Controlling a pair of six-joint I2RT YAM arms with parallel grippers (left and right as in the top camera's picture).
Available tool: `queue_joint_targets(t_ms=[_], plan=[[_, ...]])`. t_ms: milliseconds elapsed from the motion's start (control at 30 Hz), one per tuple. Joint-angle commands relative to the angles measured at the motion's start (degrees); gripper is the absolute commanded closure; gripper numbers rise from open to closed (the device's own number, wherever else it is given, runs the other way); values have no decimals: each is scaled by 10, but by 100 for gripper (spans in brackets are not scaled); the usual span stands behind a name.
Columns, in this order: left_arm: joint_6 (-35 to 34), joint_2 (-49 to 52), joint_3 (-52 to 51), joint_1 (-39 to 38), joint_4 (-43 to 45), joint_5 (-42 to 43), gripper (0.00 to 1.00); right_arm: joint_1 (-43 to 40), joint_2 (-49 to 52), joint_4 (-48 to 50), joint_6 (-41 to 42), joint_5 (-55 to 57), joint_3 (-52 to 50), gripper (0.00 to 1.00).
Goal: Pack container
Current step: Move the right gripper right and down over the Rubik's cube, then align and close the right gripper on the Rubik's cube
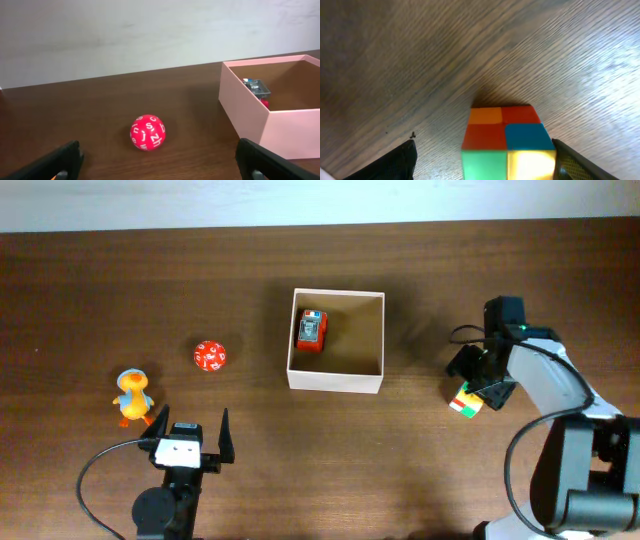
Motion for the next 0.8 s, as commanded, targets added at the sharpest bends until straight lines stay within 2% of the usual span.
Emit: queue_joint_targets(t_ms=[0, 233, 267, 333, 400, 767], plan=[[11, -4, -4, -1, 0, 0, 1, 10, 26, 6, 16, 1, -7, 22], [11, -4, -4, -1, 0, 0, 1, 10, 38, 8, 22, 2, -7, 23], [11, -4, -4, -1, 0, 0, 1, 10, 38, 8, 22, 2, -7, 26], [11, -4, -4, -1, 0, 0, 1, 10, 38, 8, 22, 2, -8, 38], [11, -4, -4, -1, 0, 0, 1, 10, 38, 8, 22, 2, -8, 42], [11, -4, -4, -1, 0, 0, 1, 10, 38, 7, 22, 1, -8, 46]])
